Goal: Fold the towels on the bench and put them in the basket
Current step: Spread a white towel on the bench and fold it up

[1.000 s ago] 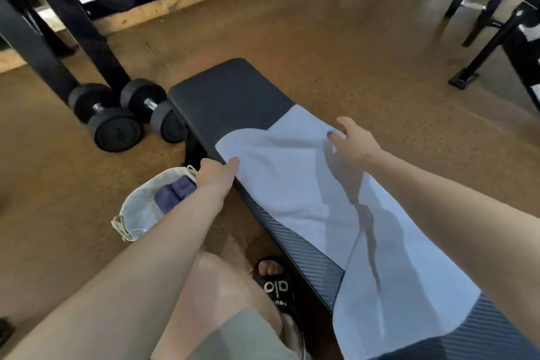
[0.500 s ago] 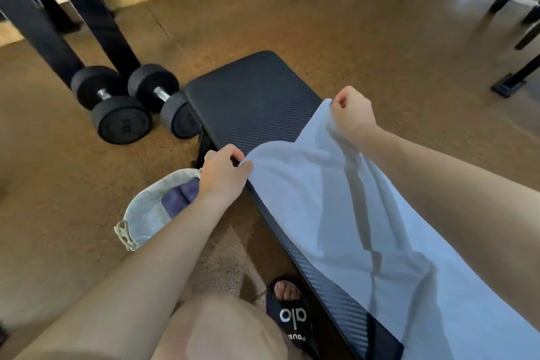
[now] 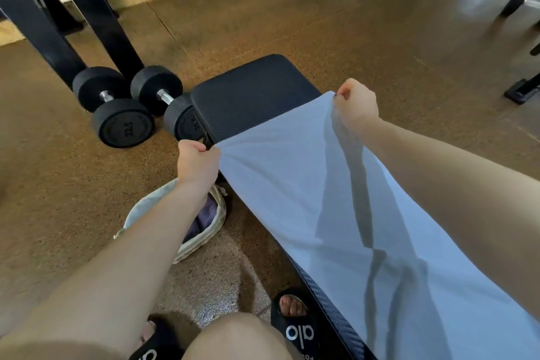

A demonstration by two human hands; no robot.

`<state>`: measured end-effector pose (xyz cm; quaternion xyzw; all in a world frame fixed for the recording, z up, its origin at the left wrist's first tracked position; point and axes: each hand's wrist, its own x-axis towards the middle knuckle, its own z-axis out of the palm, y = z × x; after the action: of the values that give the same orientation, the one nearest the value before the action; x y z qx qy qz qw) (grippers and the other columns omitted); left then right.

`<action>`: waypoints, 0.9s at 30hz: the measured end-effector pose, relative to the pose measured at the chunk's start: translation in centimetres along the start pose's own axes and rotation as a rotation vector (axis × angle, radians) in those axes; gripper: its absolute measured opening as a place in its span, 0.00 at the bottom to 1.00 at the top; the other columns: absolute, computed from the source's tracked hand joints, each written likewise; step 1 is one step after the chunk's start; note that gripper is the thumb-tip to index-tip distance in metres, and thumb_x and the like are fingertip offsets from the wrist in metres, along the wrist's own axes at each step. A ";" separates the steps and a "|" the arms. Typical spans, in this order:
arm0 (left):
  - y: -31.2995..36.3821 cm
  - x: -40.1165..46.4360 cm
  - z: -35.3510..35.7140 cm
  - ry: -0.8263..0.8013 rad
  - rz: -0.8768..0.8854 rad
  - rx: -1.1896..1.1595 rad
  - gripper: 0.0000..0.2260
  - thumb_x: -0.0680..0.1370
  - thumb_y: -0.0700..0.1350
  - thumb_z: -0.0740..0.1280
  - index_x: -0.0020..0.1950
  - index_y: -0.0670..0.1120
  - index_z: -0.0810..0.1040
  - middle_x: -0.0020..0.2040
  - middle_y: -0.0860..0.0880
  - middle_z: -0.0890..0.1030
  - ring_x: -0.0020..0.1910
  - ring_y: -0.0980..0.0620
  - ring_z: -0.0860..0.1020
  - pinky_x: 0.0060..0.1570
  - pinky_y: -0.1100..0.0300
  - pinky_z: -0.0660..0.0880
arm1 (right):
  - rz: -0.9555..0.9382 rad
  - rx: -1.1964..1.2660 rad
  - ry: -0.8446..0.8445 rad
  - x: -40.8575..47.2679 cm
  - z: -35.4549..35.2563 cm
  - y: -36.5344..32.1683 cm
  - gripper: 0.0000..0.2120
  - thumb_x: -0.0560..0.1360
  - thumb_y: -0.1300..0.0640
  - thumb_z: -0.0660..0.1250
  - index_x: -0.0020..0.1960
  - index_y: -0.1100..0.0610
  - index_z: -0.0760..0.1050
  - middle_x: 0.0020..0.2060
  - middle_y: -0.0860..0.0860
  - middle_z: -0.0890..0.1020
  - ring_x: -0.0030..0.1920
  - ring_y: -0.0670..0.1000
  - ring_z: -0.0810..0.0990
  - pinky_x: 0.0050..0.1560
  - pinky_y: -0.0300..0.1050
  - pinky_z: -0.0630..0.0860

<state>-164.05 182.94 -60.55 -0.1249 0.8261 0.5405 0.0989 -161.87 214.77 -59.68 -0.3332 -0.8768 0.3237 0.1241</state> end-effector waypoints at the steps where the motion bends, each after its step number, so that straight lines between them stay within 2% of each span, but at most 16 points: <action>1: 0.0 0.4 0.0 0.017 -0.002 -0.015 0.10 0.77 0.41 0.66 0.54 0.46 0.68 0.42 0.51 0.70 0.37 0.53 0.69 0.35 0.60 0.68 | 0.001 -0.006 -0.005 0.0 0.0 0.0 0.07 0.80 0.58 0.59 0.51 0.57 0.75 0.45 0.53 0.80 0.47 0.57 0.80 0.46 0.53 0.79; 3: 0.0 0.9 -0.2 0.044 -0.026 -0.049 0.10 0.75 0.42 0.66 0.51 0.46 0.66 0.40 0.52 0.68 0.37 0.52 0.68 0.33 0.59 0.67 | 0.002 -0.037 -0.024 -0.1 -0.1 0.0 0.07 0.81 0.57 0.58 0.53 0.57 0.74 0.46 0.55 0.80 0.46 0.59 0.80 0.45 0.53 0.78; 5: 0.2 1.0 -0.3 0.031 -0.116 -0.113 0.14 0.71 0.46 0.67 0.52 0.42 0.68 0.43 0.49 0.75 0.40 0.49 0.75 0.35 0.56 0.76 | 0.002 -0.101 -0.056 -0.8 -0.4 0.1 0.09 0.82 0.55 0.56 0.55 0.58 0.72 0.45 0.56 0.80 0.44 0.58 0.79 0.43 0.51 0.77; 7: 0.2 0.2 -0.1 -0.029 -0.242 -0.171 0.25 0.69 0.50 0.69 0.61 0.39 0.71 0.53 0.42 0.81 0.46 0.46 0.82 0.36 0.53 0.83 | -0.018 -0.165 -0.073 -2.0 -0.9 0.6 0.10 0.83 0.54 0.54 0.58 0.58 0.70 0.45 0.55 0.78 0.42 0.57 0.77 0.39 0.50 0.74; 9: 0.1 -1.7 0.2 -0.088 -0.328 -0.196 0.31 0.70 0.51 0.72 0.69 0.40 0.69 0.58 0.41 0.80 0.53 0.44 0.82 0.33 0.53 0.83 | -0.061 -0.205 -0.093 -3.7 -1.7 1.6 0.11 0.83 0.54 0.54 0.61 0.58 0.69 0.48 0.55 0.77 0.44 0.57 0.75 0.38 0.49 0.69; 10: 0.1 -3.1 0.5 -0.111 -0.356 -0.191 0.31 0.72 0.50 0.73 0.70 0.40 0.67 0.59 0.42 0.80 0.55 0.43 0.82 0.33 0.53 0.82 | -0.075 -0.223 -0.120 -4.7 -2.4 2.2 0.13 0.83 0.53 0.54 0.64 0.58 0.68 0.49 0.55 0.77 0.45 0.57 0.75 0.40 0.49 0.69; 12: -0.1 -6.4 1.0 -0.227 -0.354 -0.175 0.23 0.76 0.48 0.72 0.67 0.43 0.70 0.59 0.45 0.81 0.56 0.45 0.81 0.42 0.52 0.82 | -0.080 -0.260 -0.184 -7.3 -4.2 4.0 0.16 0.84 0.52 0.54 0.67 0.58 0.66 0.52 0.56 0.77 0.47 0.59 0.76 0.41 0.51 0.71; 14: -1.0 -10.1 1.5 -0.322 -0.340 -0.157 0.15 0.78 0.47 0.70 0.63 0.47 0.74 0.58 0.48 0.82 0.55 0.47 0.81 0.48 0.53 0.82 | -0.063 -0.271 -0.228 -10.2 -6.3 6.1 0.16 0.84 0.51 0.54 0.67 0.58 0.66 0.53 0.58 0.78 0.48 0.60 0.77 0.41 0.52 0.73; 16: -1.9 -13.5 2.0 -0.330 -0.334 -0.089 0.13 0.77 0.47 0.71 0.60 0.46 0.75 0.54 0.46 0.82 0.49 0.49 0.82 0.46 0.53 0.83 | -0.026 -0.270 -0.259 -13.2 -8.5 7.9 0.17 0.84 0.50 0.55 0.69 0.58 0.66 0.55 0.59 0.78 0.50 0.60 0.77 0.42 0.51 0.72; 18: -2.7 -16.5 2.6 -0.351 -0.311 -0.005 0.18 0.76 0.48 0.72 0.62 0.42 0.75 0.50 0.45 0.81 0.42 0.50 0.80 0.43 0.54 0.83 | 0.020 -0.264 -0.266 -16.3 -10.7 9.8 0.19 0.84 0.51 0.56 0.70 0.60 0.66 0.58 0.60 0.78 0.55 0.63 0.77 0.47 0.53 0.73; 20: -3.8 -19.1 3.5 -0.377 -0.296 0.040 0.30 0.75 0.49 0.74 0.71 0.37 0.70 0.45 0.45 0.81 0.37 0.51 0.78 0.34 0.58 0.81 | 0.077 -0.238 -0.249 -19.2 -12.8 11.8 0.18 0.83 0.53 0.58 0.70 0.60 0.67 0.60 0.61 0.78 0.58 0.63 0.77 0.53 0.55 0.75; 21: -4.4 -20.3 3.8 -0.379 -0.291 0.061 0.32 0.74 0.48 0.74 0.72 0.34 0.68 0.42 0.45 0.80 0.35 0.51 0.77 0.30 0.60 0.78 | 0.107 -0.229 -0.244 -20.5 -13.7 12.7 0.19 0.83 0.53 0.58 0.71 0.60 0.67 0.60 0.61 0.78 0.58 0.63 0.77 0.54 0.55 0.76; 23: -5.3 -22.1 4.1 -0.365 -0.286 0.077 0.27 0.74 0.47 0.73 0.67 0.33 0.72 0.39 0.44 0.78 0.33 0.50 0.75 0.27 0.61 0.73 | 0.161 -0.227 -0.242 -22.9 -15.4 14.6 0.22 0.82 0.52 0.60 0.73 0.58 0.65 0.62 0.61 0.77 0.58 0.63 0.77 0.53 0.54 0.76; 25: -5.7 -23.4 4.4 -0.346 -0.298 0.081 0.19 0.76 0.45 0.71 0.61 0.33 0.76 0.40 0.42 0.77 0.33 0.48 0.74 0.28 0.61 0.71 | 0.191 -0.263 -0.230 -24.6 -16.8 16.3 0.23 0.81 0.49 0.61 0.73 0.58 0.65 0.60 0.59 0.77 0.55 0.62 0.78 0.51 0.54 0.77; 27: -5.8 -24.7 4.6 -0.338 -0.308 0.076 0.14 0.79 0.44 0.69 0.58 0.35 0.76 0.41 0.42 0.75 0.34 0.48 0.72 0.33 0.58 0.71 | 0.192 -0.315 -0.196 -25.9 -18.0 17.6 0.18 0.81 0.48 0.60 0.65 0.59 0.69 0.53 0.57 0.79 0.47 0.60 0.79 0.46 0.54 0.79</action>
<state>-138.69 187.43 -60.03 -0.1534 0.7887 0.5007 0.3219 -125.81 216.28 -57.55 -0.3976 -0.8886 0.2237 -0.0466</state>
